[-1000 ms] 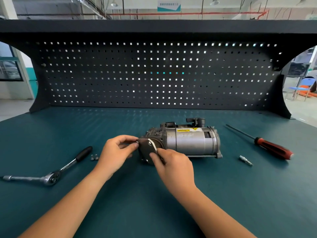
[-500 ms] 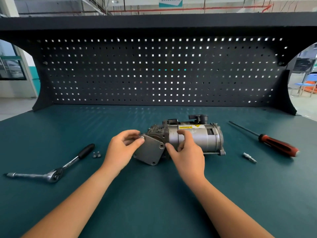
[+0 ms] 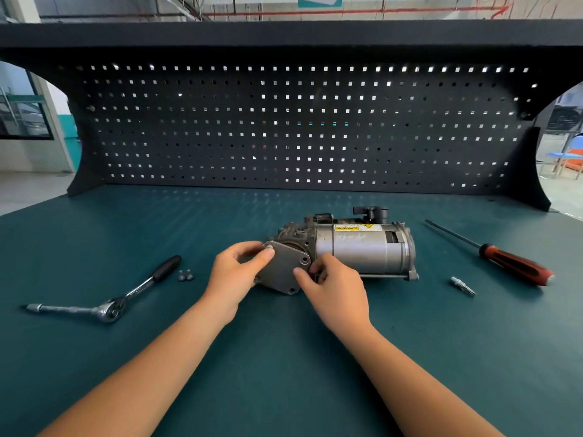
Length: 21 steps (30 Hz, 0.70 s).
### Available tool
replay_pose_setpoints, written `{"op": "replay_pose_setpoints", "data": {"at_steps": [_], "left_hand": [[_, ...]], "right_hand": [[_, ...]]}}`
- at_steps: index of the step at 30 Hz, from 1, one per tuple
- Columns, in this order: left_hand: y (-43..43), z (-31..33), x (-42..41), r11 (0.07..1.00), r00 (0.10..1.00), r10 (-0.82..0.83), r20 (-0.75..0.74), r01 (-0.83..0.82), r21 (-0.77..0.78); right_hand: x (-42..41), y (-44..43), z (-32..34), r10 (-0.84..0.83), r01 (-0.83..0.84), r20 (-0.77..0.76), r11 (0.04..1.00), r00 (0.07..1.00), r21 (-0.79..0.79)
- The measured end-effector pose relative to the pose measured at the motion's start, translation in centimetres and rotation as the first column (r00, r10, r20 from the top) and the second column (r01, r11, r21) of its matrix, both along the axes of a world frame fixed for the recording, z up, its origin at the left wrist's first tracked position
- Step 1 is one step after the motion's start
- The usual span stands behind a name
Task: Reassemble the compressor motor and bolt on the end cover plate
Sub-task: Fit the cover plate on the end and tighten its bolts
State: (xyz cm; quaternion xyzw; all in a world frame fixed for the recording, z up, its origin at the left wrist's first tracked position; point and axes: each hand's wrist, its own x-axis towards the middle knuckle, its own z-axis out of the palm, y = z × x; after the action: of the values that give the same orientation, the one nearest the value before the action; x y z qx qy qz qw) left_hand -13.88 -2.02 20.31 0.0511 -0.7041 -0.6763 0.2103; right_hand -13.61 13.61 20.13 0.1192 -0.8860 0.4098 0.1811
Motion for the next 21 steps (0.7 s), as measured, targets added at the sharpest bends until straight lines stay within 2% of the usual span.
{"op": "replay_pose_setpoints", "data": {"at_steps": [2,7,10,13,21], "left_hand": [[-0.6,0.4,-0.1,0.988,0.997,-0.055,-0.049,0.047,-0.15],[-1.7,0.9,-0.5,0.924,0.962,-0.272,-0.022,0.255,-0.284],[-1.8,0.8,-0.8,0.921,0.953,-0.303,-0.021,0.287,-0.265],[-2.0,0.8,-1.2,0.939,0.952,-0.306,-0.027,0.298,-0.171],[-2.4,0.4,-1.6,0.945,0.955,-0.295,-0.017,0.289,-0.156]], "right_hand": [[0.2,0.0,0.1,0.004,-0.003,0.041,0.999,0.999,-0.038],[0.9,0.0,1.0,0.077,0.035,0.3,0.936,0.951,-0.35],[1.0,-0.3,1.2,0.146,0.044,0.423,0.912,0.894,-0.408],[1.0,-0.4,1.2,0.175,0.077,0.486,0.887,0.856,-0.455],[1.1,-0.4,1.0,0.309,0.06,0.456,0.772,0.835,-0.633]]}}
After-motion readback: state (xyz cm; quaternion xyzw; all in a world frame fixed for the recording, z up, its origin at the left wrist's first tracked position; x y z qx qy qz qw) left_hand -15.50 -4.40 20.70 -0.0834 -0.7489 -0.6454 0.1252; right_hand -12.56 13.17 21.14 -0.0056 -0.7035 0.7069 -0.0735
